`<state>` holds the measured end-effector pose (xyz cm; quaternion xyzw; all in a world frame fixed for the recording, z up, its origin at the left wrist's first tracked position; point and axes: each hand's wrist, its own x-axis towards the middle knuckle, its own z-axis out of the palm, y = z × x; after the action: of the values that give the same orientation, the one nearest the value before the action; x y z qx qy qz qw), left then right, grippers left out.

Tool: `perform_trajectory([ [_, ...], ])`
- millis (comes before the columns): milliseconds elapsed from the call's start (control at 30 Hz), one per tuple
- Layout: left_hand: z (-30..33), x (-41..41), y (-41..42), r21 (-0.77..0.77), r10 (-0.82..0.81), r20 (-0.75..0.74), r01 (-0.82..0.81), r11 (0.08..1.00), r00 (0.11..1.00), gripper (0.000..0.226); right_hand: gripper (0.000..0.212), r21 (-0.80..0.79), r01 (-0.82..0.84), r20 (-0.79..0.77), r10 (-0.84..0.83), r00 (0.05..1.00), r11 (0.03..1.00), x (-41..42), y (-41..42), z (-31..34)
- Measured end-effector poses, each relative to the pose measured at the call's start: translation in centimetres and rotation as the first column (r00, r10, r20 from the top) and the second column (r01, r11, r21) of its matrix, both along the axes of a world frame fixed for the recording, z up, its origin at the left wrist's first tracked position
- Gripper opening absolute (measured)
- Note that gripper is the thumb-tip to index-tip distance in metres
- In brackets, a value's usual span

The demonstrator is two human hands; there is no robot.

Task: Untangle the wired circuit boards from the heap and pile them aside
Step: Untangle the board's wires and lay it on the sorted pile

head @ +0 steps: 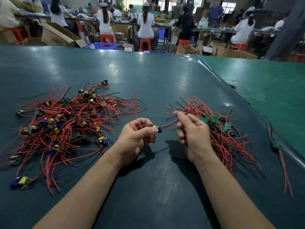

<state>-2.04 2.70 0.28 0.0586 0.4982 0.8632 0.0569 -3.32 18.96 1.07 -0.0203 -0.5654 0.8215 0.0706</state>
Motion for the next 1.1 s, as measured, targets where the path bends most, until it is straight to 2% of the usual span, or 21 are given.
perform_trajectory([
  [100, 0.2, 0.1, -0.2, 0.026, 0.020, 0.001, -0.020, 0.999, 1.000, 0.031, 0.021, -0.127, 0.151, -0.037, -0.157, 0.987, 0.980, -0.5, 1.3, 0.6],
  [167, 0.4, -0.1, -0.5, 0.115, 0.075, 0.030, -0.078, 0.990, 0.997, 0.029, 0.030, -0.125, 0.131, -0.014, -0.134, 0.991, 0.983, -0.4, 1.2, 0.5],
  [233, 0.6, -0.3, -0.9, 0.228, 0.143, 0.071, -0.155, 0.961, 0.987, 0.017, 0.036, -0.071, 0.036, 0.056, -0.032, 0.998, 0.997, -0.1, 0.5, 0.3],
  [300, 0.8, -0.5, -1.4, 0.288, 0.191, 0.106, -0.214, 0.933, 0.976, 0.021, 0.037, 0.026, -0.078, 0.095, 0.075, 0.993, 0.997, 0.2, -0.2, 0.1],
  [433, 0.7, -0.6, -1.5, 0.268, 0.237, 0.132, -0.265, 0.926, 0.963, 0.025, 0.042, 0.139, -0.283, 0.176, 0.258, 0.950, 0.949, 0.7, -0.3, -0.2],
  [533, 0.9, -0.5, -1.5, 0.291, 0.189, 0.119, -0.216, 0.932, 0.975, 0.026, 0.024, 0.322, -0.407, 0.277, 0.326, 0.904, 0.855, 1.1, 0.0, -0.2],
  [600, 1.2, -0.2, -1.5, 0.238, 0.167, 0.093, -0.184, 0.953, 0.982, 0.019, 0.011, 0.372, -0.320, 0.206, 0.259, 0.944, 0.871, 0.8, 0.3, -0.1],
  [667, 1.3, 0.2, -1.2, 0.148, 0.155, 0.053, -0.162, 0.976, 0.986, 0.017, 0.023, 0.319, -0.254, 0.110, 0.230, 0.967, 0.913, 0.5, 0.5, 0.0],
  [733, 1.1, 0.4, -0.6, 0.031, 0.138, 0.023, -0.139, 0.990, 0.990, 0.015, 0.033, 0.255, -0.329, 0.085, 0.318, 0.944, 0.909, 0.8, 0.2, 0.0],
  [867, 0.4, 0.9, 0.2, -0.127, 0.013, 0.022, -0.010, 0.992, 1.000, 0.018, 0.023, 0.118, -0.497, 0.062, 0.493, 0.868, 0.859, 1.4, -0.6, -0.2],
  [933, 0.3, 0.9, 0.2, -0.169, -0.023, 0.025, 0.027, 0.985, 0.999, 0.019, 0.018, 0.080, -0.525, 0.101, 0.517, 0.850, 0.848, 1.2, -0.2, 0.0],
  [1100, -0.1, 0.8, -0.3, -0.211, -0.137, 0.059, 0.146, 0.967, 0.989, 0.021, 0.032, -0.013, -0.633, 0.162, 0.626, 0.763, 0.774, 0.9, 0.9, 0.0],
])
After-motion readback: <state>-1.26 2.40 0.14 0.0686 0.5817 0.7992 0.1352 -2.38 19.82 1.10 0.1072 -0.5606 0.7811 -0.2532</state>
